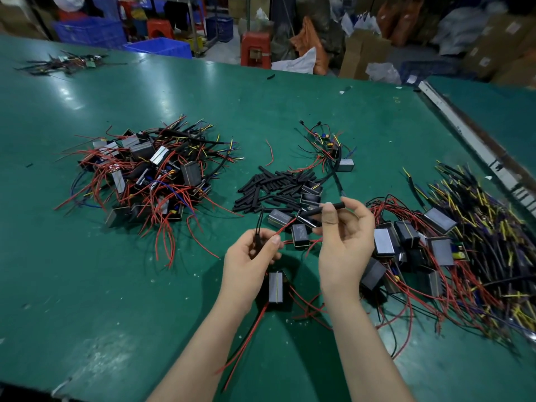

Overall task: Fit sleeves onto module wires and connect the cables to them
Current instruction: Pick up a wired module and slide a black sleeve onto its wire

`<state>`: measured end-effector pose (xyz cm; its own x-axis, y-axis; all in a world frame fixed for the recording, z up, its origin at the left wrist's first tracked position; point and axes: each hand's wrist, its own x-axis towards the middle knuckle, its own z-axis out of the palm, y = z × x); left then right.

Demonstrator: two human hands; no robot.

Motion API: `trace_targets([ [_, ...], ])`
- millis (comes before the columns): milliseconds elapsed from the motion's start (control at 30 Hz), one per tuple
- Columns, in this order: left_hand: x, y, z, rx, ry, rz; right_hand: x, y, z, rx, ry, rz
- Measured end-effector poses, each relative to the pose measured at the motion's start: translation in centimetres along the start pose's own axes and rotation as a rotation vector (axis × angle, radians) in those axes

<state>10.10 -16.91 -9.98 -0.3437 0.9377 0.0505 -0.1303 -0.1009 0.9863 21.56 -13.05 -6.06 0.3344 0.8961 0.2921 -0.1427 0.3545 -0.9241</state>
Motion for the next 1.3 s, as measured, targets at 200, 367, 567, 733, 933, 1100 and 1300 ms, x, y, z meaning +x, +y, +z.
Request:
trace_targets([
  [200, -0.1, 0.0, 0.0, -0.007, -0.017, 0.002, -0.3, 0.2, -0.2, 0.011, 0.006, 0.008],
  [367, -0.2, -0.2, 0.1, 0.014, -0.048, 0.014, -0.6, 0.4, -0.3, -0.009, 0.017, -0.004],
  [567, -0.1, -0.3, 0.0, 0.018, -0.061, 0.038, -1.1, 1.3, -0.5, -0.114, -0.203, 0.026],
  [733, -0.2, -0.6, 0.3, 0.071, -0.103, 0.047, -0.9, 1.5, -0.9, -0.203, -0.245, 0.013],
  [933, -0.2, -0.6, 0.2, 0.168, -0.172, 0.103, -1.0, 1.7, -1.4, -0.242, -0.311, 0.040],
  [1100, -0.4, -0.7, 0.3, 0.073, -0.134, 0.041, -0.5, 1.5, -1.9, -0.097, -0.127, 0.061],
  [1300, -0.5, -0.5, 0.4, 0.117, -0.161, 0.047, -0.2, 1.5, -2.1, -0.013, -0.076, 0.096],
])
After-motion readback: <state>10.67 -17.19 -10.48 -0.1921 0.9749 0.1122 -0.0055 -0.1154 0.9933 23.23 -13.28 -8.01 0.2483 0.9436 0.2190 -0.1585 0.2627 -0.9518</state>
